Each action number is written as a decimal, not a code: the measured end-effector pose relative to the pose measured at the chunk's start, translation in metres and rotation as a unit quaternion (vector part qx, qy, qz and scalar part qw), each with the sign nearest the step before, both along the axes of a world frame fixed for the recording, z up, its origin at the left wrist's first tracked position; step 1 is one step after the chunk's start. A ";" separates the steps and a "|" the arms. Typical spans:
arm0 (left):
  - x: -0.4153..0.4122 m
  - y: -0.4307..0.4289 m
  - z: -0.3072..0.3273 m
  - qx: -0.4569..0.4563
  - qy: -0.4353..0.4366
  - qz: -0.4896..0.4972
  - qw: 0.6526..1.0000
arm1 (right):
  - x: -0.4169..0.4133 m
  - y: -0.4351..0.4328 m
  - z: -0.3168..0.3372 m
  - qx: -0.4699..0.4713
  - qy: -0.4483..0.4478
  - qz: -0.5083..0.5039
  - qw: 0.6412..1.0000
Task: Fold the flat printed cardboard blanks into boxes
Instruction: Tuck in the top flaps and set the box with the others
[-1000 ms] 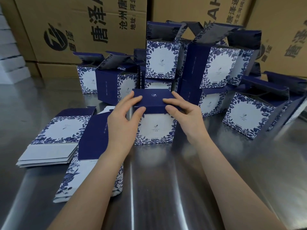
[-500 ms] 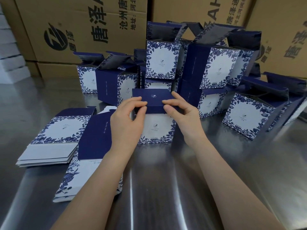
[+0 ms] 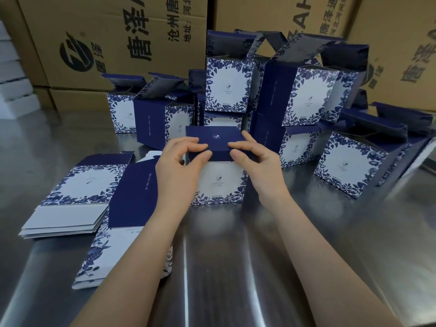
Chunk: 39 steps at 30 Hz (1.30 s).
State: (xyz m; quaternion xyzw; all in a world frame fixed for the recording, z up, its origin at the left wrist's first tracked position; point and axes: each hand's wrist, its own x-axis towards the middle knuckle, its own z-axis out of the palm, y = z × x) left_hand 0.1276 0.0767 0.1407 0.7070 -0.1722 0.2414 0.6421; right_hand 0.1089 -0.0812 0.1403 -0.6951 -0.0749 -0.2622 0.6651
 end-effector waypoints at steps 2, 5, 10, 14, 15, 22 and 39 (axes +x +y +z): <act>0.000 0.003 0.001 0.001 0.009 -0.011 1.000 | 0.000 -0.003 0.000 -0.007 -0.002 0.013 1.000; 0.001 0.003 0.003 0.002 0.011 0.004 1.000 | 0.004 -0.004 0.001 -0.006 -0.009 0.008 1.000; 0.002 0.003 0.004 0.006 0.012 0.002 1.000 | 0.006 -0.008 -0.001 -0.016 -0.011 0.016 1.000; 0.003 0.012 0.003 -0.014 0.030 -0.045 0.998 | 0.003 -0.013 0.001 -0.014 0.011 0.045 0.999; 0.003 0.013 0.003 -0.019 0.032 -0.046 0.998 | 0.003 -0.013 0.002 -0.011 0.011 0.043 0.999; 0.004 0.009 0.003 -0.036 0.035 -0.044 0.998 | 0.005 -0.009 0.002 -0.006 0.002 0.019 1.000; 0.004 0.015 -0.006 0.031 -0.001 -0.026 0.999 | 0.005 -0.008 -0.004 0.005 -0.011 -0.012 1.000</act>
